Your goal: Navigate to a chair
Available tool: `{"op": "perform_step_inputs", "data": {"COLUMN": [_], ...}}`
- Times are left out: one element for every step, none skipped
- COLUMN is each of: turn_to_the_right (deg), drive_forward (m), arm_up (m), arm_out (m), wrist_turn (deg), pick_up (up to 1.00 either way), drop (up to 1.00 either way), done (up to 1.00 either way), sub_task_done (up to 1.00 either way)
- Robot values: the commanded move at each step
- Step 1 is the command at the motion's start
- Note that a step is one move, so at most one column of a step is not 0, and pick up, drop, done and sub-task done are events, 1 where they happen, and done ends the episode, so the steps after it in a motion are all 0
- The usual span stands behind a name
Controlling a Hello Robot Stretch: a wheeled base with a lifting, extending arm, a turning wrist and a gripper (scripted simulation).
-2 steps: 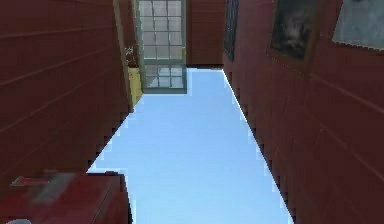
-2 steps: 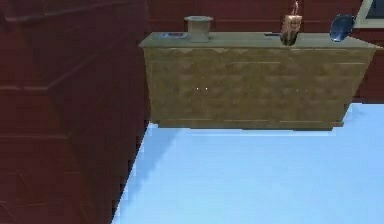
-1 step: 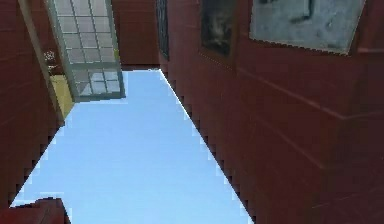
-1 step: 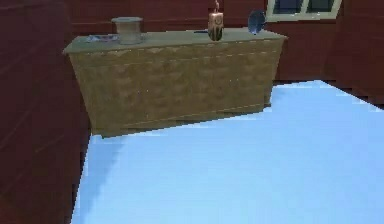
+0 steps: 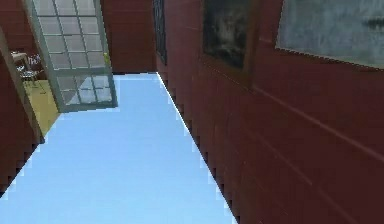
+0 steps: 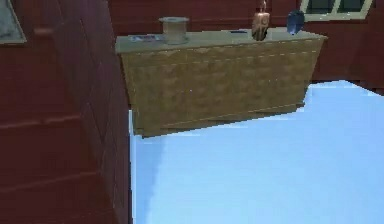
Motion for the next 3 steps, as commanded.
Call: {"op": "perform_step_inputs", "data": {"turn_to_the_right": [-12.0, 0.0, -18.0], "drive_forward": [0.0, 0.45, 0.0], "arm_up": [0.0, 0.0, 0.0], "arm_out": [0.0, 0.0, 0.0], "wrist_turn": [0.0, 0.0, 0.0], "pick_up": [0.0, 0.0, 0.0], "drop": [0.0, 0.0, 0.0], "done": [0.0, 0.0, 0.0], "sub_task_done": [0.0, 0.0, 0.0]}}
